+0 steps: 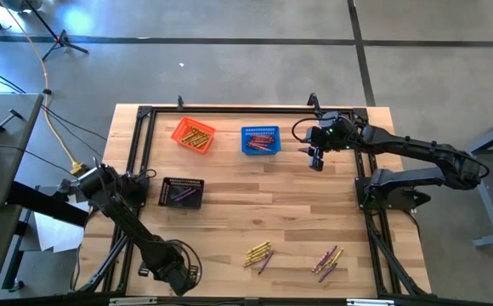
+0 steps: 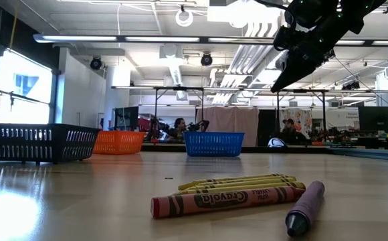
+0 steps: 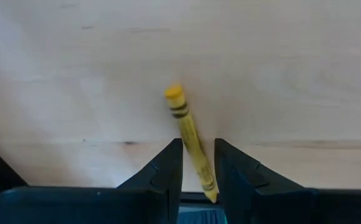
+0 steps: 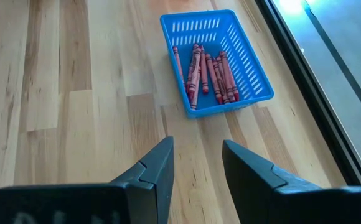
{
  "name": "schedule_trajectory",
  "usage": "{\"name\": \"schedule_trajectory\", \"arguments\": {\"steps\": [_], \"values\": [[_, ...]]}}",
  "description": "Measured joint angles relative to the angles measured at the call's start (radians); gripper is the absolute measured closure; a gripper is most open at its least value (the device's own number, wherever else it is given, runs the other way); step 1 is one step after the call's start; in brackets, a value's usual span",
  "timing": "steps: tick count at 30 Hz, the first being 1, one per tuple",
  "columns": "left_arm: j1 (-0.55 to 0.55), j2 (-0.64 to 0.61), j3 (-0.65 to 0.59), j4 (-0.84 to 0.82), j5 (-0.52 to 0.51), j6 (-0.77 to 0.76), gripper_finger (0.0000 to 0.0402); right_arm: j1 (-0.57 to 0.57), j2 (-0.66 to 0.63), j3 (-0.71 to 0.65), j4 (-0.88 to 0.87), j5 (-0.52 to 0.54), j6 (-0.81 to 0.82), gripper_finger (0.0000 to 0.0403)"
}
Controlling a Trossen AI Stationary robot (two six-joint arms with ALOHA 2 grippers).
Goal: Sort crayons
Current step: Put the yellow crayon into the orange bin
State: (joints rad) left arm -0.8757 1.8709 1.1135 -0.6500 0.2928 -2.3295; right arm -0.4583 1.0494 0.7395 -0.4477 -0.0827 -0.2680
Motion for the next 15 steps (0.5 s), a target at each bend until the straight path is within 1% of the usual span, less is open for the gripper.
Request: {"name": "schedule_trajectory", "arguments": {"steps": [9,12,15], "values": [[0.001,-0.007,-0.051,0.077,0.004,0.002,0.0329,0.000,0.000,0.000,-0.001,0.000,-0.002,0.0279],[0.009,-0.006,-0.051,0.076,0.011,0.003,0.0347,0.000,0.000,0.000,-0.001,0.000,-0.002,0.0279],[0.014,-0.005,-0.051,0.074,0.021,0.013,0.0374,0.000,0.000,0.000,-0.001,0.000,-0.002,0.0279]]}}
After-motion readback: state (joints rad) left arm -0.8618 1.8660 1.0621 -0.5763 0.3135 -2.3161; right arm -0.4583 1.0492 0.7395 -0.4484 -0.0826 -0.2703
